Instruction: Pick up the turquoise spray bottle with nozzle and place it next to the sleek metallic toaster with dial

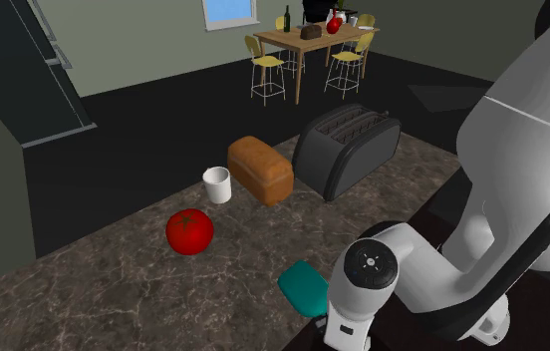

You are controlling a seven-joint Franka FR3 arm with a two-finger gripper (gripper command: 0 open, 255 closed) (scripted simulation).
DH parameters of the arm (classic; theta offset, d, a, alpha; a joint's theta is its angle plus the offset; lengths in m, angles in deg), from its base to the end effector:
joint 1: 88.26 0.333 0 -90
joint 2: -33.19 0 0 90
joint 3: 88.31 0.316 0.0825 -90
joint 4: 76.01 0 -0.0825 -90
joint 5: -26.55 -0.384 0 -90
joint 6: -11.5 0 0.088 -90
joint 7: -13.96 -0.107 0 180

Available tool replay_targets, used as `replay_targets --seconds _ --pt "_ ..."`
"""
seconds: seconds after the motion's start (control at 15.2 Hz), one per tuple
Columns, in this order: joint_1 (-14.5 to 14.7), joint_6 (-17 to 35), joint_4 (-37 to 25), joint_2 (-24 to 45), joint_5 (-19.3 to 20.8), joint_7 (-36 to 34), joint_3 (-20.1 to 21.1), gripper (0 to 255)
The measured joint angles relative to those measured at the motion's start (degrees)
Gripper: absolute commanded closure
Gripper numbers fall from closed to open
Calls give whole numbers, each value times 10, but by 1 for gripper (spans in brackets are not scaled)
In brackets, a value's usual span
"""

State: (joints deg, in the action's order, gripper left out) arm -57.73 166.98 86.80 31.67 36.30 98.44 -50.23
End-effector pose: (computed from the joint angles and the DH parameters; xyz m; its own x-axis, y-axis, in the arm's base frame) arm 0.1245 0.3281 0.1962 -0.9500 0.3019 -0.0801 0.3093 0.9450 -0.1063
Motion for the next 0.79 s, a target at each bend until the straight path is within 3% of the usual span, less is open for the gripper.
replay_targets --seconds 0.13,0.53,0.79 --pt "2 -4 1 -6 -11 7 1 255" --pt "38 -62 2 -81 -116 85 -9 255" --pt "59 -104 -1 -125 -156 117 -24 255"
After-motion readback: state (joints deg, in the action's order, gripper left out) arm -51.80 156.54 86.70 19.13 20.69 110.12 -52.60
